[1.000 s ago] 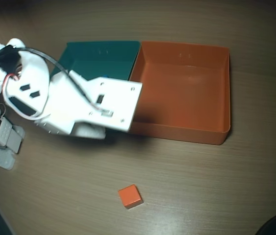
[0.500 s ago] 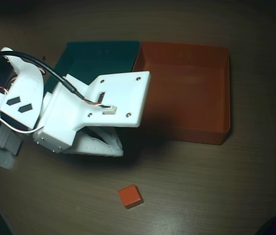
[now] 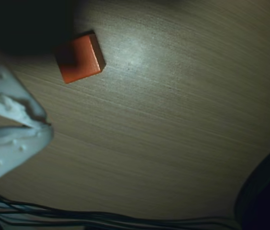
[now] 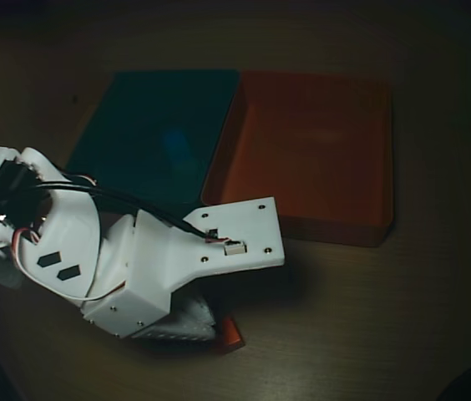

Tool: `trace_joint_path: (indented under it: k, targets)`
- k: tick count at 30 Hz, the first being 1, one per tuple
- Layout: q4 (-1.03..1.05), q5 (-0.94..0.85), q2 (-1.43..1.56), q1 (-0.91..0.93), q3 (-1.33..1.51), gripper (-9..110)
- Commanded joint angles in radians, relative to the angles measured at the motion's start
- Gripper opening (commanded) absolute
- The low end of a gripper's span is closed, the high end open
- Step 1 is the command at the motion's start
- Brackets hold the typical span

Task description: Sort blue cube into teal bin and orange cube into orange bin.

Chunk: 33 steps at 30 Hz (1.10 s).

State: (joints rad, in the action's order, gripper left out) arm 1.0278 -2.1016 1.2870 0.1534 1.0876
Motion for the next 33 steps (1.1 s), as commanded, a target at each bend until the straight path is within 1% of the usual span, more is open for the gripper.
trace_joint_path:
  k: [1, 4, 7, 9, 22, 28, 33]
  targets:
    - [-0.015, -0.011, 0.0, 0.014, -0.074, 18]
    - [-0.015, -0.02, -0.032, 0.021, -0.074, 31]
    - [-0.017, -0.023, -0.063, 0.032, -0.075, 40]
    - [-0.017, -0.023, -0.081, 0.037, -0.075, 43]
    - [-0.018, -0.025, -0.183, 0.043, -0.077, 44]
    - [-0.13, -0.008, -0.224, 0.044, -0.074, 44]
    - [-0.164, -0.006, -0.279, 0.044, -0.072, 44]
